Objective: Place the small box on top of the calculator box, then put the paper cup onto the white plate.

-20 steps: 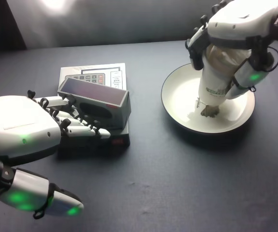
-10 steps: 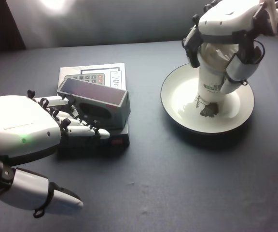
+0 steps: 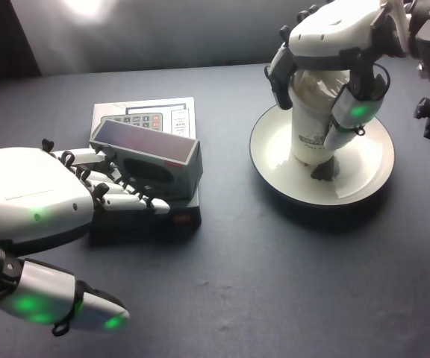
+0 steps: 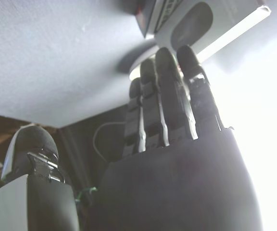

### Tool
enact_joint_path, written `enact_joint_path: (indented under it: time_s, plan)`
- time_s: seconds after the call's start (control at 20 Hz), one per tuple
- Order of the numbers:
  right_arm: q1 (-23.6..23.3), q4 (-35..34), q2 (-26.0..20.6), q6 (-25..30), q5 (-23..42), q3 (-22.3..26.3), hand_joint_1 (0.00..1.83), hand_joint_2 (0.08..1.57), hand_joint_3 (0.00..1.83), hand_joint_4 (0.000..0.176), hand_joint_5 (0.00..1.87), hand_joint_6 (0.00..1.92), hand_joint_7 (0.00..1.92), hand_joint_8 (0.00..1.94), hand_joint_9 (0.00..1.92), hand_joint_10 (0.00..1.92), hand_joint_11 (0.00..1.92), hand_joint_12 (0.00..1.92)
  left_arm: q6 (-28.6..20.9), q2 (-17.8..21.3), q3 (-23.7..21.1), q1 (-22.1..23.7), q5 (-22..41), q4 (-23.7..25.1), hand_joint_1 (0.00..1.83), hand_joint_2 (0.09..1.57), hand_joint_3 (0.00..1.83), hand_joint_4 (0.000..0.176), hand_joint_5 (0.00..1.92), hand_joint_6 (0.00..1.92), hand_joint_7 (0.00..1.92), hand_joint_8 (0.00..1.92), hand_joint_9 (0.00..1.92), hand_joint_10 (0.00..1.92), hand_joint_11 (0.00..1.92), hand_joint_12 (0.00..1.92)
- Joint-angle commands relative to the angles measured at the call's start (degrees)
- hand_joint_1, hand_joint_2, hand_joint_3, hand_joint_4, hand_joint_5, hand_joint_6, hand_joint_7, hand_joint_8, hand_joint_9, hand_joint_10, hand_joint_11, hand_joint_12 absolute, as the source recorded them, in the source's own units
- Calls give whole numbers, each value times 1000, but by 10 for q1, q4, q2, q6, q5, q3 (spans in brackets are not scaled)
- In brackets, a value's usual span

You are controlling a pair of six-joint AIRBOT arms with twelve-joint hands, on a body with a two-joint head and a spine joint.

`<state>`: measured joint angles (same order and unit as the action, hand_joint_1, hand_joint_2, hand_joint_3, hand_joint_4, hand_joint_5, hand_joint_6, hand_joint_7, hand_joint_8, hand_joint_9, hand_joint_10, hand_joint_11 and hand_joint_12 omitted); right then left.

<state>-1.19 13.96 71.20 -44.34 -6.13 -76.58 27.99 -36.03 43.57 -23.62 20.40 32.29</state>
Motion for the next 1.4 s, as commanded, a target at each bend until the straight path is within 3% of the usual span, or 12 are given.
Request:
enact_joint_path:
  time_s: [0.0,0.75,0.8,0.85,0.9,0.95,1.0,1.05,1.1,1.2,1.25,1.35]
  plan:
    - [-6,-3,-5,8,39,0,1496,1082,0,0,923,934,1069,778,959,981,885,1466,-2,6,3,7,49,-10,228,1079,0,0,219,6,342,3,351,3,0,756]
    - [13,-1,-7,31,37,3,1496,1089,2,0,905,962,1050,805,941,1018,869,1478,-2,6,3,6,49,-8,264,1078,2,0,212,1,349,1,354,0,0,733]
    - [13,-1,-8,31,39,3,1486,1143,3,0,746,1200,948,945,826,1177,784,1604,-2,6,3,6,49,-8,255,1088,4,0,190,0,331,1,334,0,0,725]
    - [13,-1,-9,31,39,3,1486,1143,3,0,746,1200,948,945,826,1177,784,1604,-2,6,2,7,49,-8,255,1088,4,0,190,0,331,1,334,0,0,725]
    - [13,-1,-9,31,39,3,1287,1043,0,0,692,281,812,202,753,392,522,1165,-2,6,2,7,49,-8,289,1074,0,0,218,4,342,3,351,2,0,773]
    - [13,-1,-9,31,39,3,1261,1025,0,0,704,122,808,72,771,242,469,1163,-2,6,2,7,49,-8,277,1077,2,0,215,2,337,2,352,2,0,771]
    - [13,-1,-9,29,39,3,1197,1036,2,0,603,37,696,14,684,149,282,1193,-2,6,3,7,49,-8,309,1070,0,0,241,8,373,10,386,11,0,791]
    - [13,-1,-9,28,39,3,1197,1036,2,0,603,37,696,14,684,149,282,1193,-2,6,3,6,49,-8,309,1070,0,0,241,8,373,10,386,11,0,791]
    - [13,-1,-9,27,39,3,1028,1019,0,0,431,1,510,0,513,44,40,1194,-2,6,3,6,49,-8,244,1081,3,0,212,2,348,3,358,3,0,736]
    - [13,-1,-9,27,39,3,915,1001,0,0,302,0,376,0,384,11,7,1028,-2,6,2,6,49,-8,263,1086,4,0,211,3,345,3,352,2,0,722]
    - [13,-1,-9,27,38,3,745,993,0,0,142,1,211,2,222,2,0,724,-2,6,2,6,49,-8,289,1075,0,0,218,3,352,3,365,5,0,769]
    - [13,-1,-9,27,38,3,711,958,0,0,101,2,155,5,165,4,0,598,-2,6,2,6,49,-7,340,1062,0,0,253,12,383,10,392,12,0,812]
